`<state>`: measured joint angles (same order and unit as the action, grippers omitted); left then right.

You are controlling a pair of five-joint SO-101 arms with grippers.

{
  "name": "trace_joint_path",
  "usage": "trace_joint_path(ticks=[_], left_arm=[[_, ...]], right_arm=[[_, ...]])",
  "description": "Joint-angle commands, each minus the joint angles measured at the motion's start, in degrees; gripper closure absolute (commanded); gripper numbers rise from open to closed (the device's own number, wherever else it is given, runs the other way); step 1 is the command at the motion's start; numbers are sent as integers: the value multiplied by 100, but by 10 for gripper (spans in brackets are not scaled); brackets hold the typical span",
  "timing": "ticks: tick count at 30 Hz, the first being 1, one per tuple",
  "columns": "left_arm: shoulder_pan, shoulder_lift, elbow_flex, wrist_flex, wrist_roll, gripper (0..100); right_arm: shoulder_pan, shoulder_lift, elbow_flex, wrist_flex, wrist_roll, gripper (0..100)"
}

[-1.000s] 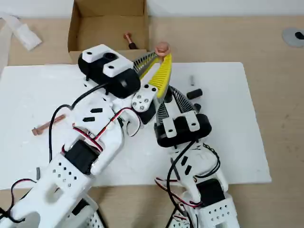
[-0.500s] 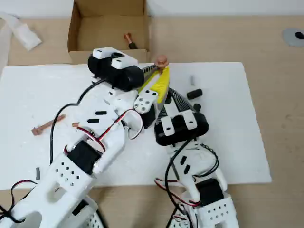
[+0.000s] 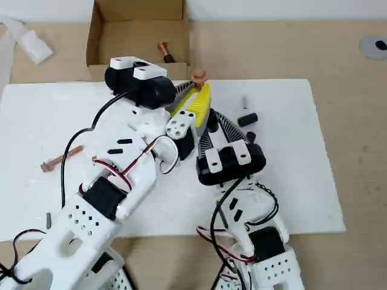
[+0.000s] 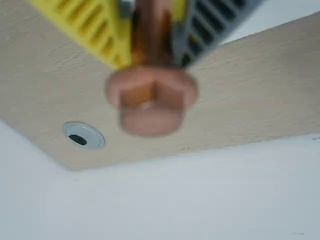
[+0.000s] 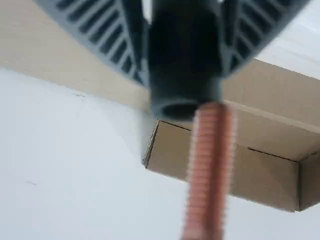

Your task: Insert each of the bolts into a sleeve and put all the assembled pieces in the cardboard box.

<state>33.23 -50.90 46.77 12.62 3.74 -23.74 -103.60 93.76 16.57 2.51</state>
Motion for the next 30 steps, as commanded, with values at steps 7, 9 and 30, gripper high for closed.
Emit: trace_joint_path(ticks=[7,9,30], left_arm=[[-62,-75,-167,-712,35,994],[-44,-66,-167,-721,35,994],[9,-57,149,-712,44,994]], right_arm=[[-75,-646,-66,-185,0,988],[-75,-646,-66,-185,0,988],[-75,-646,-75,-185,-264,989]])
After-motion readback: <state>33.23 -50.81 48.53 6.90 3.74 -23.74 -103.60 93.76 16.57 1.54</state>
